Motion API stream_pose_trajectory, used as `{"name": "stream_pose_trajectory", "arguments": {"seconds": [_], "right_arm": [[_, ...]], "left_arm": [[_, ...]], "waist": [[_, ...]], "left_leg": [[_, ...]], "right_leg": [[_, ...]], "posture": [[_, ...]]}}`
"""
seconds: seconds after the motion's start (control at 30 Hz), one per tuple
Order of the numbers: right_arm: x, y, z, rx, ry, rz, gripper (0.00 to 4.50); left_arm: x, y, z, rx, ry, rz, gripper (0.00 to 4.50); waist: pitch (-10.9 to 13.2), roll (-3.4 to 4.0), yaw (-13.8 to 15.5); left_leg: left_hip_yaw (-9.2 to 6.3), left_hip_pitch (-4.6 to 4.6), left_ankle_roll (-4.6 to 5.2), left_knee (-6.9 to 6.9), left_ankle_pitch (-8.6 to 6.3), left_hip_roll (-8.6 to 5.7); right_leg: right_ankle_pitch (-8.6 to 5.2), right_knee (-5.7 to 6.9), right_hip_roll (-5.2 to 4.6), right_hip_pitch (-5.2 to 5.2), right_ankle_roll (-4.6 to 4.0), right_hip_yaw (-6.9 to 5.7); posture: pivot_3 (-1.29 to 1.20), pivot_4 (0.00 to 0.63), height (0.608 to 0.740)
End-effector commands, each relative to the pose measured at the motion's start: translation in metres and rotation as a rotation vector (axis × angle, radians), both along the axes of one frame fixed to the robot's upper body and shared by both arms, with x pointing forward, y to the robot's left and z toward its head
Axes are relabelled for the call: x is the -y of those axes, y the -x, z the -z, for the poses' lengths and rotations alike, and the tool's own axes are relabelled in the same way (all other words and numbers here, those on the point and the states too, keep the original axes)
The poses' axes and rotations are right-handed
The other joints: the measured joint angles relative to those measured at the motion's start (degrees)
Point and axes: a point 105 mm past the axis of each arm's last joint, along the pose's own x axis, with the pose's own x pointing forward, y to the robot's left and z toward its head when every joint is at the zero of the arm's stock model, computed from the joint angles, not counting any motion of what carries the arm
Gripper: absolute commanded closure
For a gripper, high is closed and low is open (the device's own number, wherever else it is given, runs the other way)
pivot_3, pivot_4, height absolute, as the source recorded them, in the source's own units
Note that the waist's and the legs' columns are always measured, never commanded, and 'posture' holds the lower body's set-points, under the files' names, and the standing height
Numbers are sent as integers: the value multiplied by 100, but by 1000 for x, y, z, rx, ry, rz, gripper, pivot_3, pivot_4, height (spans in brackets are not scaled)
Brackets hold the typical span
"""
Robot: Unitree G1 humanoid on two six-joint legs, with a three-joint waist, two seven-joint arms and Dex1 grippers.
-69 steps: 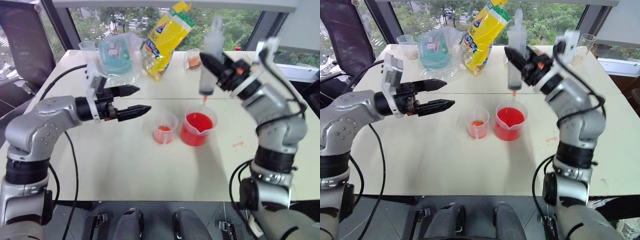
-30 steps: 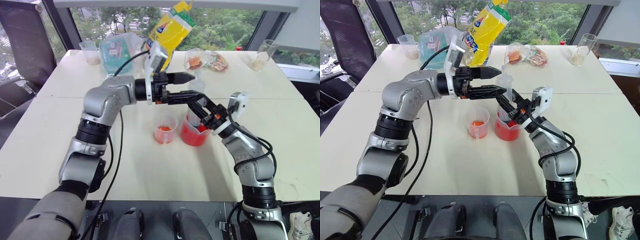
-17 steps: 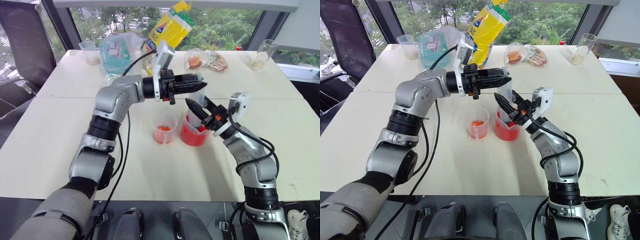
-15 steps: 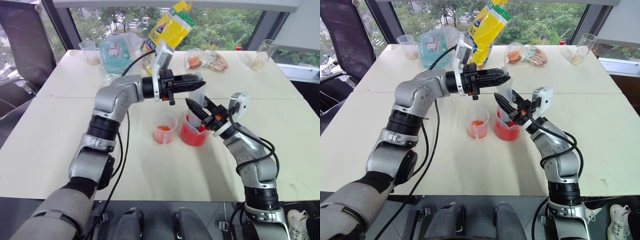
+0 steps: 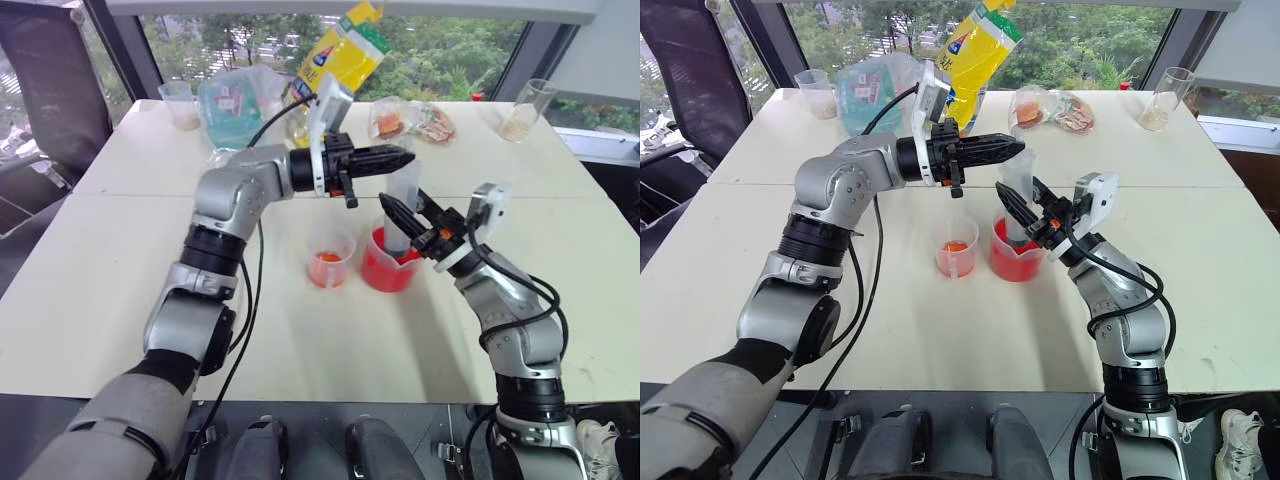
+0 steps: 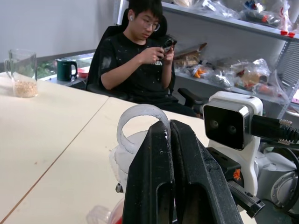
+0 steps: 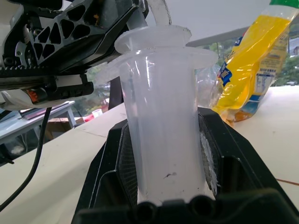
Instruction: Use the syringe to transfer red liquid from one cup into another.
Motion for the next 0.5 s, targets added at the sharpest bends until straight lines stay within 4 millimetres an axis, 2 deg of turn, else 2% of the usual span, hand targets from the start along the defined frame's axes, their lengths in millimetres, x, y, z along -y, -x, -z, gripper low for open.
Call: {"name": "stream_pose_trajectory", "arguments": {"seconds": [0.03, 0.27, 0.5], "right_arm": [[-6, 4, 18, -66, 35, -42, 3091], [-6, 6, 23, -85, 35, -44, 3091], [-6, 7, 23, -87, 34, -44, 3091]], "left_arm": [[-10, 8, -59, 178, 126, -16, 4478], [-14, 4, -68, 199, 141, -40, 4478], [-14, 3, -68, 208, 140, -41, 4478]], "waist": [[0, 0, 3], [0, 0, 5], [0, 0, 8]], "left_leg": [[0, 0, 0, 0, 0, 0], [0, 0, 0, 0, 0, 0], [0, 0, -1, 0, 0, 0]], "right_leg": [[0, 0, 0, 0, 0, 0], [0, 0, 0, 0, 0, 0], [0, 0, 0, 0, 0, 0]], "posture": [[0, 150, 740], [0, 150, 740], [0, 150, 740]]}}
